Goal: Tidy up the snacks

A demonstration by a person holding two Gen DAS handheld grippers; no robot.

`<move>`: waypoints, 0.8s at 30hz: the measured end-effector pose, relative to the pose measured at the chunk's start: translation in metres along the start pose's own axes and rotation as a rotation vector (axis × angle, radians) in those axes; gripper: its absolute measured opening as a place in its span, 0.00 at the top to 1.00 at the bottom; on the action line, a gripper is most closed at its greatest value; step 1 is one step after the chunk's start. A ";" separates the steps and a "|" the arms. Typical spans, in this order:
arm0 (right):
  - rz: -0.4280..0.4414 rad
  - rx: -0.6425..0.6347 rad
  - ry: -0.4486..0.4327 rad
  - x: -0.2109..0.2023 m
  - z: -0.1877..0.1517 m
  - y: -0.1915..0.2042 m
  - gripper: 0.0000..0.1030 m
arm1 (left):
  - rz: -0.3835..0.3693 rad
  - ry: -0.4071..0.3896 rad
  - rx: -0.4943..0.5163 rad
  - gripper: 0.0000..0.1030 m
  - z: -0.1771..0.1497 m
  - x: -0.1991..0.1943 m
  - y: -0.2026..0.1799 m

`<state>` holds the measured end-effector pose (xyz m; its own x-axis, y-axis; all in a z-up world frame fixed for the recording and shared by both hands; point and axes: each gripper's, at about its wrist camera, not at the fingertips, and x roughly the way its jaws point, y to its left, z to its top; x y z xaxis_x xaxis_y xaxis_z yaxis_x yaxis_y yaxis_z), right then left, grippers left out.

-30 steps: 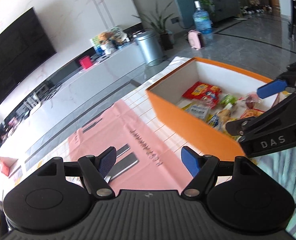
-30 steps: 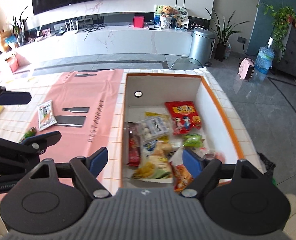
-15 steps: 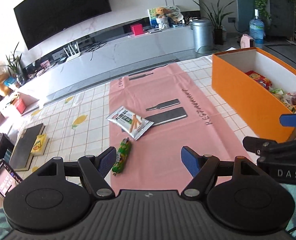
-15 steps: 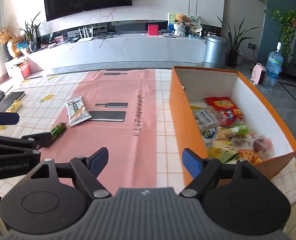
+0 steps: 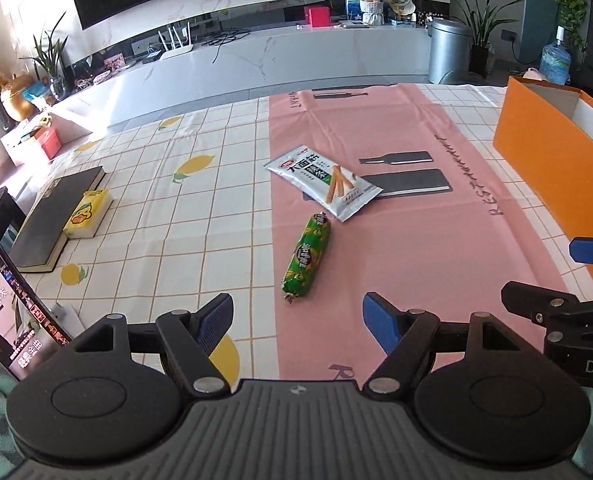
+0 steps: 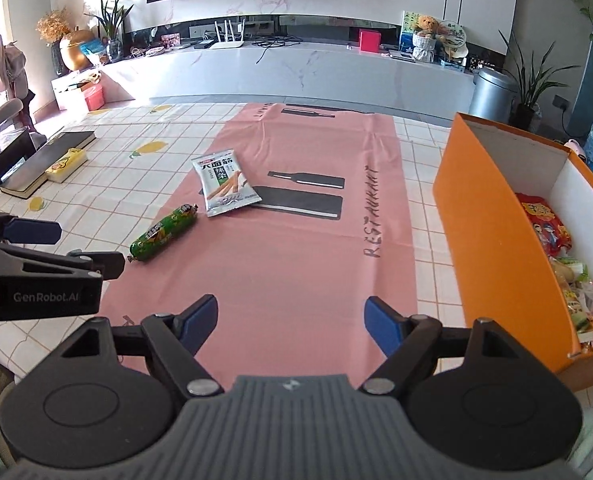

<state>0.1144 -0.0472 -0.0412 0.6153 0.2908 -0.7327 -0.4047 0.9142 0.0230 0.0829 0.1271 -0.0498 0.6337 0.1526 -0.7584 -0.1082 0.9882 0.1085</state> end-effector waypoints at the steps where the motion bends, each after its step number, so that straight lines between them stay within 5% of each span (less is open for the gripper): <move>1: 0.003 -0.007 0.006 0.005 0.001 0.002 0.25 | 0.007 0.001 -0.002 0.16 0.000 0.003 0.003; 19: 0.073 -0.082 0.053 0.083 0.036 0.029 0.24 | -0.017 -0.007 -0.011 0.14 0.001 0.058 0.034; 24: 0.084 -0.114 0.053 0.095 0.043 0.033 0.25 | -0.059 -0.002 -0.056 0.22 0.000 0.065 0.039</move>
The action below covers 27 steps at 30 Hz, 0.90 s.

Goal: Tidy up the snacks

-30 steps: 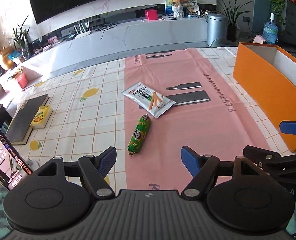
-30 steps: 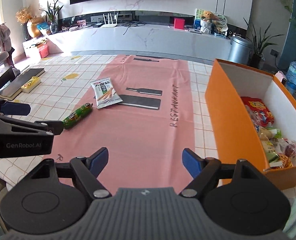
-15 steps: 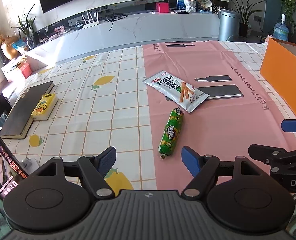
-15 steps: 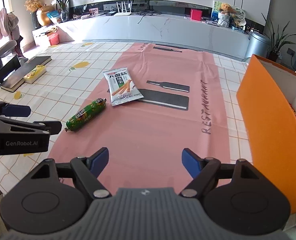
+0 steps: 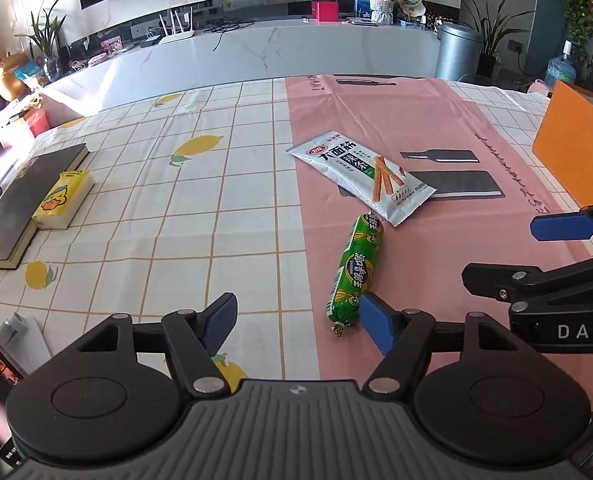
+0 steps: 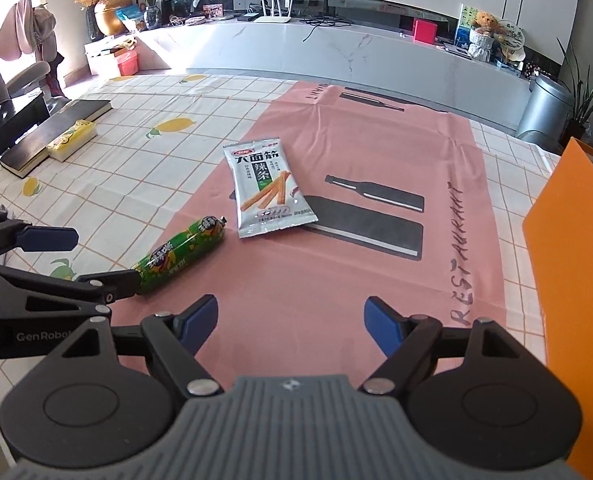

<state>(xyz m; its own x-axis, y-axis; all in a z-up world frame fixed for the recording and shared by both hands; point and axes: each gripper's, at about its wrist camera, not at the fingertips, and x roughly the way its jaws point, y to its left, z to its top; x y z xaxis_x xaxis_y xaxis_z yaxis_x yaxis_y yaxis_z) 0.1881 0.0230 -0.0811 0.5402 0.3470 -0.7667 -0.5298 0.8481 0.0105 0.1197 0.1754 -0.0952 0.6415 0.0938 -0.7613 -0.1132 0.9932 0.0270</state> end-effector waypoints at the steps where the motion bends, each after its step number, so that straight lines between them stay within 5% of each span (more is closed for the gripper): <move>1: 0.004 -0.004 -0.001 0.002 0.002 0.000 0.25 | -0.004 0.002 -0.006 0.23 0.000 0.002 0.001; 10: 0.011 -0.081 -0.007 0.017 0.016 0.007 0.24 | -0.046 0.021 -0.026 0.64 0.006 0.019 -0.003; 27: 0.039 -0.191 -0.005 0.067 0.056 0.015 0.15 | 0.037 0.037 -0.131 0.72 0.008 0.021 0.017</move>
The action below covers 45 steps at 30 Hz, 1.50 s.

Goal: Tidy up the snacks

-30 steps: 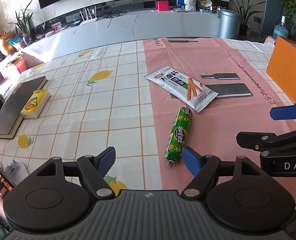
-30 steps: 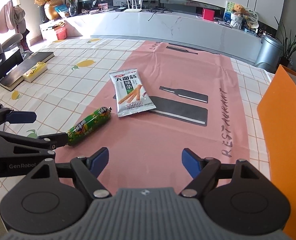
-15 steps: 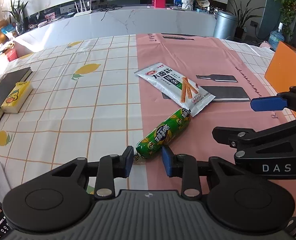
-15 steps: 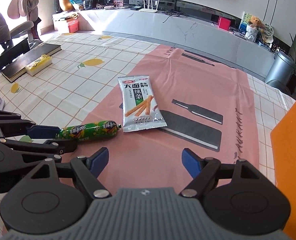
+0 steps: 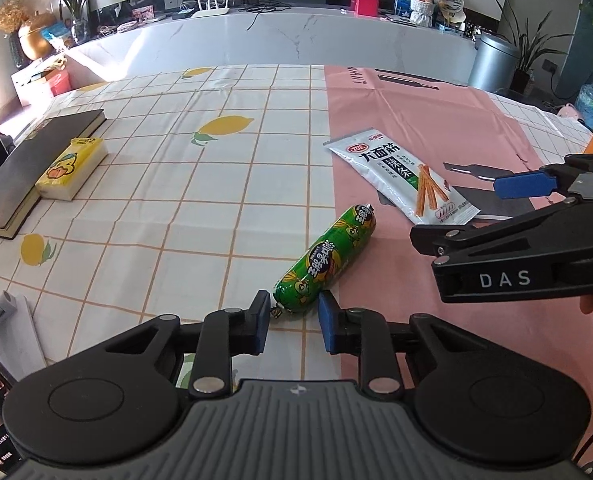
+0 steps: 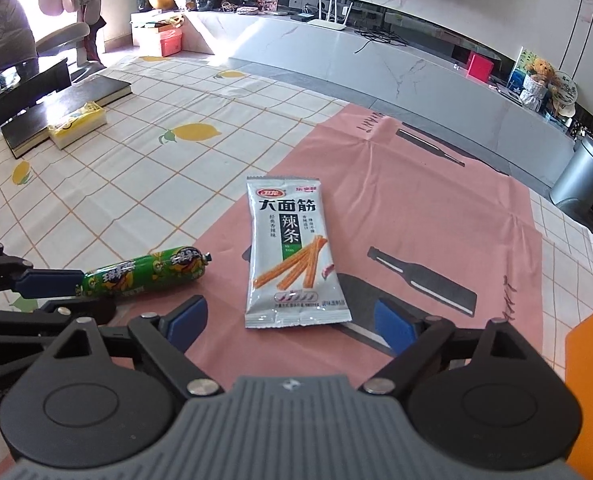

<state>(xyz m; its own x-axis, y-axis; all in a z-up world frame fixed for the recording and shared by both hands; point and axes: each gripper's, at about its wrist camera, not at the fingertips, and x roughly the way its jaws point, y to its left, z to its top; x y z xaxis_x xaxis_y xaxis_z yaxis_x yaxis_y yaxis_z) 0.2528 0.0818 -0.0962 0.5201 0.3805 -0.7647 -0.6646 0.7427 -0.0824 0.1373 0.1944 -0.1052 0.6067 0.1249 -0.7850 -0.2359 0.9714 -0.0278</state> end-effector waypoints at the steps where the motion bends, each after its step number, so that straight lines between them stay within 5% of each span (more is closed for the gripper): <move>1: 0.003 -0.001 0.005 0.004 0.002 -0.001 0.15 | -0.003 -0.001 -0.005 0.72 0.000 0.000 0.001; 11: 0.082 0.112 0.077 0.029 0.004 -0.020 0.12 | -0.007 -0.004 -0.011 0.72 -0.001 0.000 0.002; 16: 0.074 0.080 0.053 0.020 0.002 -0.013 0.39 | -0.004 -0.004 -0.011 0.72 -0.001 0.000 0.001; 33: -0.015 0.247 0.135 -0.037 -0.049 -0.023 0.39 | -0.104 0.043 -0.051 0.88 -0.011 -0.011 -0.012; 43: -0.037 0.321 0.180 -0.071 -0.091 -0.024 0.39 | -0.188 0.084 0.000 0.87 -0.017 -0.017 -0.033; 45: -0.029 0.315 0.177 -0.073 -0.092 -0.025 0.38 | -0.197 0.079 0.014 0.78 -0.017 -0.017 -0.033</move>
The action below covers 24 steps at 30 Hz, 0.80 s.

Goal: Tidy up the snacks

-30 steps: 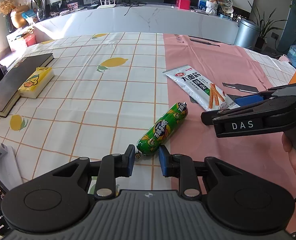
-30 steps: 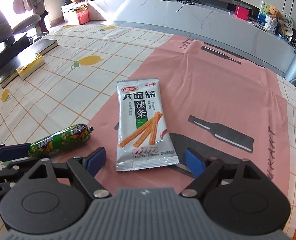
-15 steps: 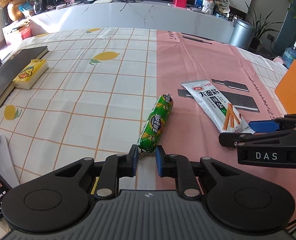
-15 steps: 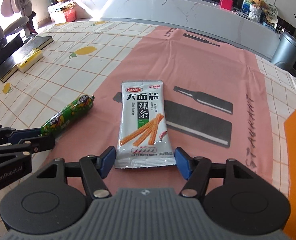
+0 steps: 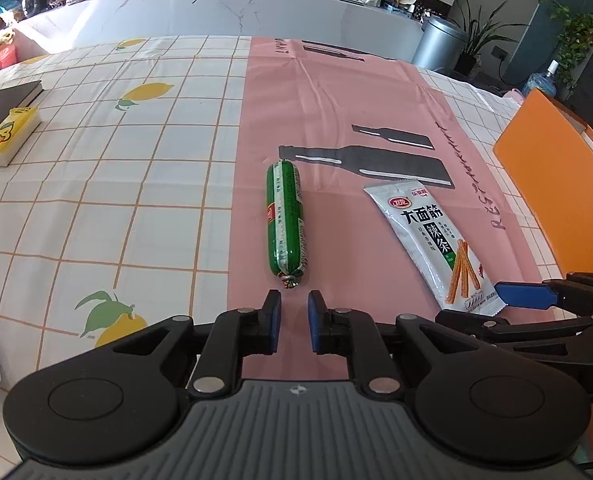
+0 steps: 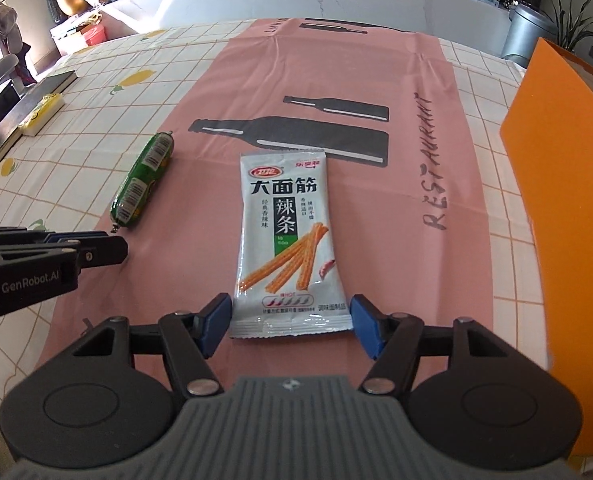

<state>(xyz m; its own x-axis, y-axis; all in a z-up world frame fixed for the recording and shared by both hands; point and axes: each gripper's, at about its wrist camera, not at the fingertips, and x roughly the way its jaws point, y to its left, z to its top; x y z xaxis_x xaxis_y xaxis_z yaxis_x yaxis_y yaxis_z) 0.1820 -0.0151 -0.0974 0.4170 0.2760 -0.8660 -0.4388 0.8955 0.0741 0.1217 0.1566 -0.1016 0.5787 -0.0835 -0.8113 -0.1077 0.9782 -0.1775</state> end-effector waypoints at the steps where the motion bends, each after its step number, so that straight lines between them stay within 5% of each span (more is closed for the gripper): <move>1: 0.006 -0.003 0.000 -0.001 0.000 0.000 0.38 | -0.006 -0.006 0.011 0.70 0.000 -0.001 0.000; 5: 0.033 0.001 -0.033 -0.007 0.008 -0.005 0.30 | -0.005 -0.050 0.084 0.41 -0.002 -0.004 -0.004; 16: 0.041 0.005 -0.046 0.011 0.036 -0.015 0.31 | 0.027 -0.093 0.117 0.38 0.025 0.011 -0.011; 24: 0.038 -0.065 -0.047 0.024 0.038 -0.002 0.31 | 0.059 -0.050 0.066 0.44 0.036 0.028 -0.003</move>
<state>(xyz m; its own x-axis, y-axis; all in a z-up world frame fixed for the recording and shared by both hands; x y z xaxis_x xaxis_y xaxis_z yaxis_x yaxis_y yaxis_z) 0.2233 0.0031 -0.0992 0.4359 0.3266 -0.8386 -0.5049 0.8601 0.0725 0.1670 0.1577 -0.1034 0.6128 -0.0174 -0.7900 -0.0899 0.9917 -0.0916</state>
